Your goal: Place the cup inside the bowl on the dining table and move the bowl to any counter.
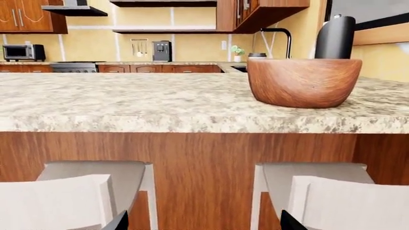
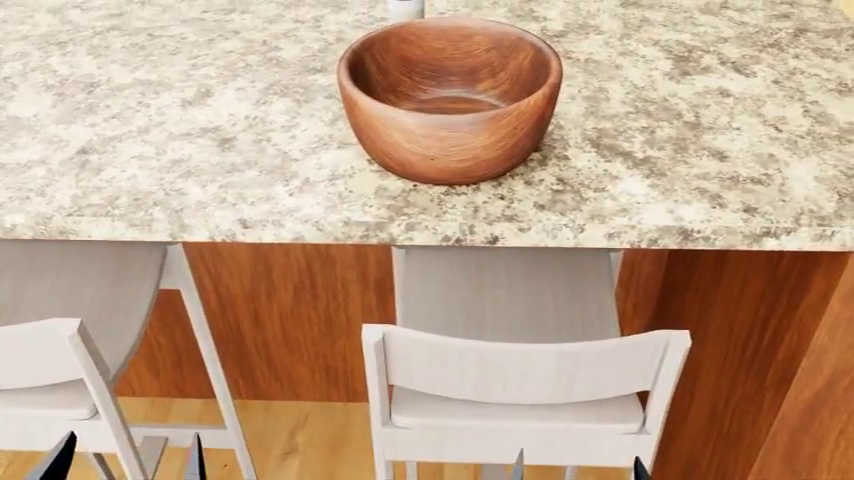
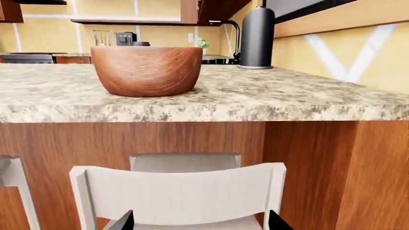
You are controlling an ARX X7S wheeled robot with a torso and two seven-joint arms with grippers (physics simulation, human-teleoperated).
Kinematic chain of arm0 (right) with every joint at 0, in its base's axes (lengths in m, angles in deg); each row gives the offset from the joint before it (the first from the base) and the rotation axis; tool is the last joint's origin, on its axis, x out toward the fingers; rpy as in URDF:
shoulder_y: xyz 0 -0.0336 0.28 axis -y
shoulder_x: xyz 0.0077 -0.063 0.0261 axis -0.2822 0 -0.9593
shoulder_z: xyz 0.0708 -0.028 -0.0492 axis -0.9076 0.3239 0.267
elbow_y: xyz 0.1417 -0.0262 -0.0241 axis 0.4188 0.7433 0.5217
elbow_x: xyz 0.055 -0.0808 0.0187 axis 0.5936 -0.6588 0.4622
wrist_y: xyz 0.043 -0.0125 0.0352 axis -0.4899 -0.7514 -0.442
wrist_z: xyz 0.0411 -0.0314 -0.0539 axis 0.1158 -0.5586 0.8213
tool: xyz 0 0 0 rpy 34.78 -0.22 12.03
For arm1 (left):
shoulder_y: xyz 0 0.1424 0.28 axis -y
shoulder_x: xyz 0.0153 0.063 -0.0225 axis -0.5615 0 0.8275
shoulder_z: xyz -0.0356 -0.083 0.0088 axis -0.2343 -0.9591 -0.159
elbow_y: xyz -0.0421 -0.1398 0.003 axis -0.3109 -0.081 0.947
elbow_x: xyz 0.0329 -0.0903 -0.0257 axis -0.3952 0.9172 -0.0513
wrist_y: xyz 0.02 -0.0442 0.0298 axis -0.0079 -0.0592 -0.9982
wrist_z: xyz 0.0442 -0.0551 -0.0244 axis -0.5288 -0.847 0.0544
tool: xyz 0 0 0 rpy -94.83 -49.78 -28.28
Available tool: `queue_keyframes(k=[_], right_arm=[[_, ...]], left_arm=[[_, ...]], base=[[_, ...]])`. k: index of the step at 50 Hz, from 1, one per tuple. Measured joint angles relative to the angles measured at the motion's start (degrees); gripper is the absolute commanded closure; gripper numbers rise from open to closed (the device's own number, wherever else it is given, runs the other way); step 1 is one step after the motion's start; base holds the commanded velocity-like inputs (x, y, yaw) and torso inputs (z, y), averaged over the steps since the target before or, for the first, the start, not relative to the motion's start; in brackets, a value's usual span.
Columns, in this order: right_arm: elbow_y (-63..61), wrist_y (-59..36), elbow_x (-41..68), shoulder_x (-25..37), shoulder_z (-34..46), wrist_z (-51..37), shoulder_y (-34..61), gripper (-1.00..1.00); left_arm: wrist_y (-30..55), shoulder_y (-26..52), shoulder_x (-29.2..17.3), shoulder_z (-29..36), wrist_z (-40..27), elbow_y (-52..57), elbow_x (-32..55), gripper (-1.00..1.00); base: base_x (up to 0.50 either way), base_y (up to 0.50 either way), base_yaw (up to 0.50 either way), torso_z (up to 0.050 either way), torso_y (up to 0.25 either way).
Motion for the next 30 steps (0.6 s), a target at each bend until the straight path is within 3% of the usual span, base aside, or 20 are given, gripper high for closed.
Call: queue_keyframes(k=[11, 23, 30], right_arm=[[-6.88, -3.05, 1.39, 1.79, -0.87, -1.45, -0.69, -1.0], [-22.99, -15.94, 5.92, 6.73, -3.05, -4.79, 2.66, -1.0], [-31.46, -25.47, 10.86, 9.78, -5.5, -6.86, 8.32, -1.0]], left_arm=[[5.61, 0.14, -1.9, -0.61, -1.22, 6.14, 2.48, -1.0], [23.79, 5.75, -5.86, -1.99, -5.85, 22.86, 9.64, -1.0], [36.44, 13.22, -8.28, -4.06, -8.77, 32.27, 17.76, -1.0]], base=[[0.0, 0.0, 0.0, 0.0, 0.0], [0.0, 0.0, 0.0, 0.0, 0.0], [0.0, 0.0, 0.0, 0.0, 0.0]])
